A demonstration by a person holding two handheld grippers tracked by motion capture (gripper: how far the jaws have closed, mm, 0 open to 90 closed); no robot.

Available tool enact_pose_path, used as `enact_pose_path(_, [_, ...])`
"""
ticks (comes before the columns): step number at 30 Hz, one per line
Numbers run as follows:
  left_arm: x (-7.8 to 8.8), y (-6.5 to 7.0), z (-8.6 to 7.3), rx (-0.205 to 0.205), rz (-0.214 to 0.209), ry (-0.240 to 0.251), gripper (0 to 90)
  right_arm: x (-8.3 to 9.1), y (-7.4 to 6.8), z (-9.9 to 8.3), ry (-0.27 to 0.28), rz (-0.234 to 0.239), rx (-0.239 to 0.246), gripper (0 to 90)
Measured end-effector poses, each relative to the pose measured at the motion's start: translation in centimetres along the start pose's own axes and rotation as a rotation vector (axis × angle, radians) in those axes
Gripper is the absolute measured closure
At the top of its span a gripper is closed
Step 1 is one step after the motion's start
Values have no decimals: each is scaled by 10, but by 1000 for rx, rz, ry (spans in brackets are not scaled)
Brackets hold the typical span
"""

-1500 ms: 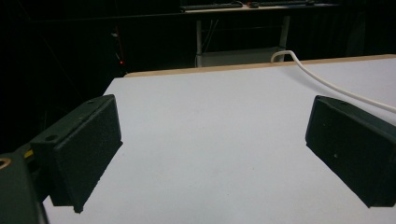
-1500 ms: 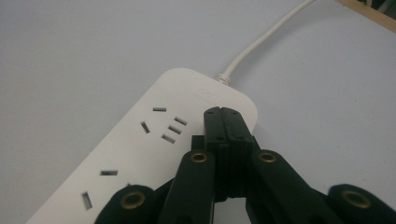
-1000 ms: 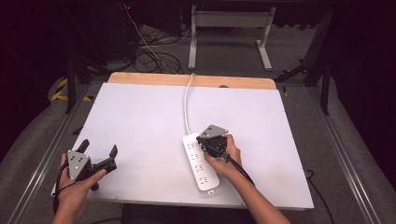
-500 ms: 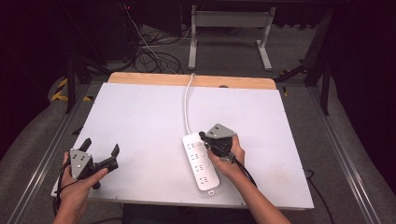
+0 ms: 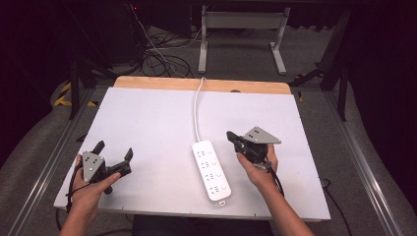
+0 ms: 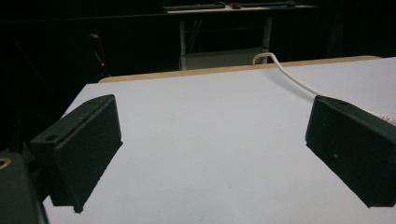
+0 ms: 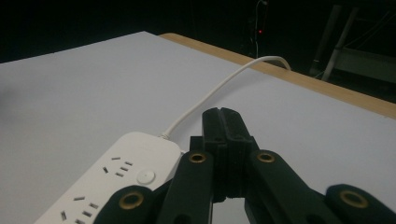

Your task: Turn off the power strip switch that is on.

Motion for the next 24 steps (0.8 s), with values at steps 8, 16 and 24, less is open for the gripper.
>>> enact_pose_path(8, [-9, 7, 3, -7, -28, 3, 40, 41, 24, -5, 108, -32, -44, 900])
enact_pose_path(16, [-13, 9, 5, 2, -35, 3, 40, 65, 48, -13, 209, -50, -100, 900])
enact_pose_path(24, [-9, 9, 5, 18, -38, 11, 40, 76, 51, -25, 237, -68, -51, 890])
Point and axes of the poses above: each handheld gripper's, and its own axes: x roughly backward along the jaws, z roughly out of its top, y roughly to its right, the point moved 3 cm from there along -x, roughly forward along the jaws, and after that the axes turned 4 degrees about -y, right-handed, at the moved point
